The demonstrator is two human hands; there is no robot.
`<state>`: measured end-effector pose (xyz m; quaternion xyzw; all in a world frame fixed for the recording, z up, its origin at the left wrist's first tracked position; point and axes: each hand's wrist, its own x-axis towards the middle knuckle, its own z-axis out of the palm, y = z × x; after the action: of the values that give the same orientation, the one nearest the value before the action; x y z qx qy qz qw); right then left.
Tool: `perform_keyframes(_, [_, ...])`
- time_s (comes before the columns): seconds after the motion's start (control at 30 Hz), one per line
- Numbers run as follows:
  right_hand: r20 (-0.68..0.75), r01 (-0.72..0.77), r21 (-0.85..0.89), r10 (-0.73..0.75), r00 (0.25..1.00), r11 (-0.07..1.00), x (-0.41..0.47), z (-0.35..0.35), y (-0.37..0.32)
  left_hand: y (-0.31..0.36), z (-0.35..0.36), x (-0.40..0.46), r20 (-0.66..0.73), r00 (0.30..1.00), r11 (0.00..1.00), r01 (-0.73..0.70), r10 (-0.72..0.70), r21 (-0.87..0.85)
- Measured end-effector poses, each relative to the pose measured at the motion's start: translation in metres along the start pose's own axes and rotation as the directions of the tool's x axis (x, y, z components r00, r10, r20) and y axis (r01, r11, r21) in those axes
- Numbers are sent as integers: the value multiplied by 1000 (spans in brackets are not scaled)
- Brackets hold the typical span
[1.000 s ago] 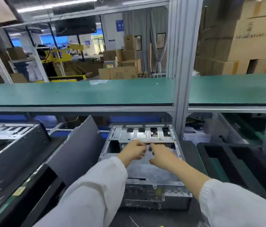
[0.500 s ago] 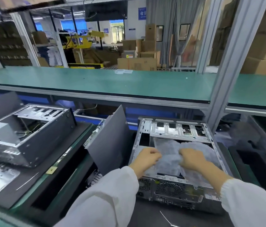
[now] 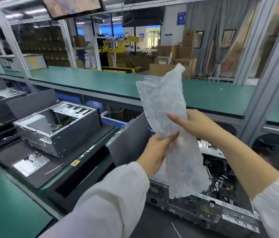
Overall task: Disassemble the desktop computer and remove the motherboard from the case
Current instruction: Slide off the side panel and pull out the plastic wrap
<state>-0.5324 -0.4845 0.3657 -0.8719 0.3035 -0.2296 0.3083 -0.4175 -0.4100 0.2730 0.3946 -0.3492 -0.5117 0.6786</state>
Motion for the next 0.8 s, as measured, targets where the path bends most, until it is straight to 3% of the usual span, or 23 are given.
perform_keyframes(0.1, [8, -45, 98, 44, 999, 994, 17, 34, -5, 21, -34, -16, -80, 997, 978, -28, 12, -205])
perform_keyframes(0.17, [128, -176, 182, 154, 980, 967, 25, 68, -6, 35, -66, -36, -131, 991, 967, -7, -27, -256])
perform_keyframes(0.3, [411, -363, 331, 213, 886, 871, 33, 138, -17, 54, -131, -82, -303, 953, 983, -39, -18, -181])
perform_keyframes(0.4, [407, -326, 424, 144, 902, 845, 41, 192, -40, 62, -187, -120, -451, 892, 998, -49, 22, -49])
perform_keyframes(0.47, [380, -289, 458, 109, 918, 840, 46, 232, -60, 67, -226, -150, -612, 789, 998, -27, 54, 53])
perform_keyframes(0.57, [318, -161, 316, 56, 946, 935, 53, 297, -97, 74, -285, -199, -793, 604, 990, 48, 76, 131])
perform_keyframes(0.67, [354, -81, 215, -1, 935, 973, 59, 374, -134, 73, -350, -245, -885, 461, 993, 60, 58, 97])
perform_keyframes(0.8, [433, -93, 138, 25, 901, 986, 60, 474, -179, 70, -429, -307, -959, 281, 994, 81, 42, 67])
